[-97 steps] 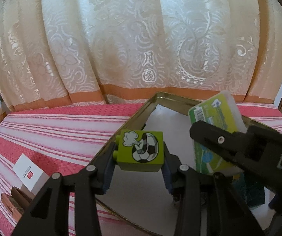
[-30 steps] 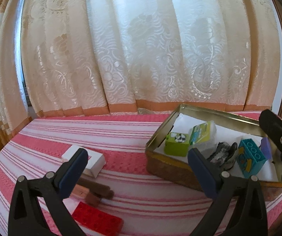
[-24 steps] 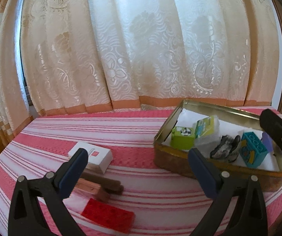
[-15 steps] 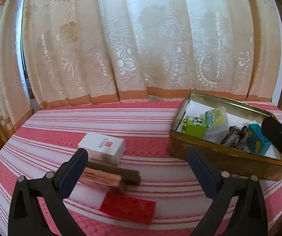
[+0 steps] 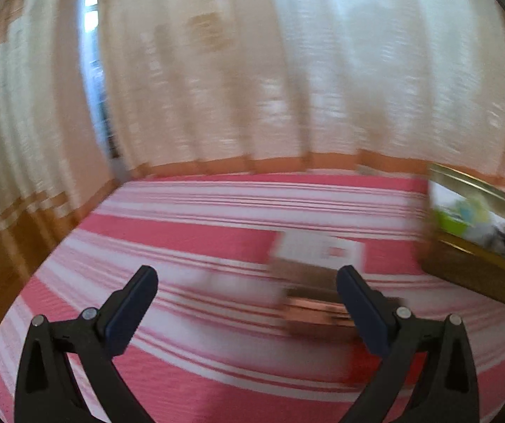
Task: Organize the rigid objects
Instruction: 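Withdraw both tools from the tray toward the red brick and pink case, then grasp the red toy brick with the right tool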
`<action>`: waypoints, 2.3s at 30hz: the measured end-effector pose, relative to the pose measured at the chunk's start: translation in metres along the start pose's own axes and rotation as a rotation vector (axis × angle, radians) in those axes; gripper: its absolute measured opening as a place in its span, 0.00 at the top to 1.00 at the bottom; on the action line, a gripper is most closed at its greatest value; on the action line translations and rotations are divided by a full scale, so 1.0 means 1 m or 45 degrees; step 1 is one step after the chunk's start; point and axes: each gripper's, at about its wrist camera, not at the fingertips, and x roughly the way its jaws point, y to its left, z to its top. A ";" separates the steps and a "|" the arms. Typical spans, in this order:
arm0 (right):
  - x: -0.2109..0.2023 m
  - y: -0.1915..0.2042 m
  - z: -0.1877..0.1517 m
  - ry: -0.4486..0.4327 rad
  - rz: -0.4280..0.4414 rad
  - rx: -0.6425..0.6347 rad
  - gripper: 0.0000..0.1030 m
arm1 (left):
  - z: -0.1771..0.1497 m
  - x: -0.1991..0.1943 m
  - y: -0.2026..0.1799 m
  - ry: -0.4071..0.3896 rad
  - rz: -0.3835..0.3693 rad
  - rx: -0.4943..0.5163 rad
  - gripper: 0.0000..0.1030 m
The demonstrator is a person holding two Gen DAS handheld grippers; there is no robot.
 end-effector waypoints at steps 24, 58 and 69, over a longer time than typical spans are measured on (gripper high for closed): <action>0.085 0.087 -0.020 0.470 0.160 -0.410 0.51 | -0.001 0.021 0.043 0.071 0.030 -0.060 0.01; 0.086 0.092 -0.023 0.498 0.287 -0.487 0.66 | -0.001 0.022 0.045 0.087 -0.019 -0.091 0.01; 0.041 0.038 0.002 0.377 0.359 -0.340 0.67 | 0.001 0.007 0.025 0.042 -0.366 -0.019 0.00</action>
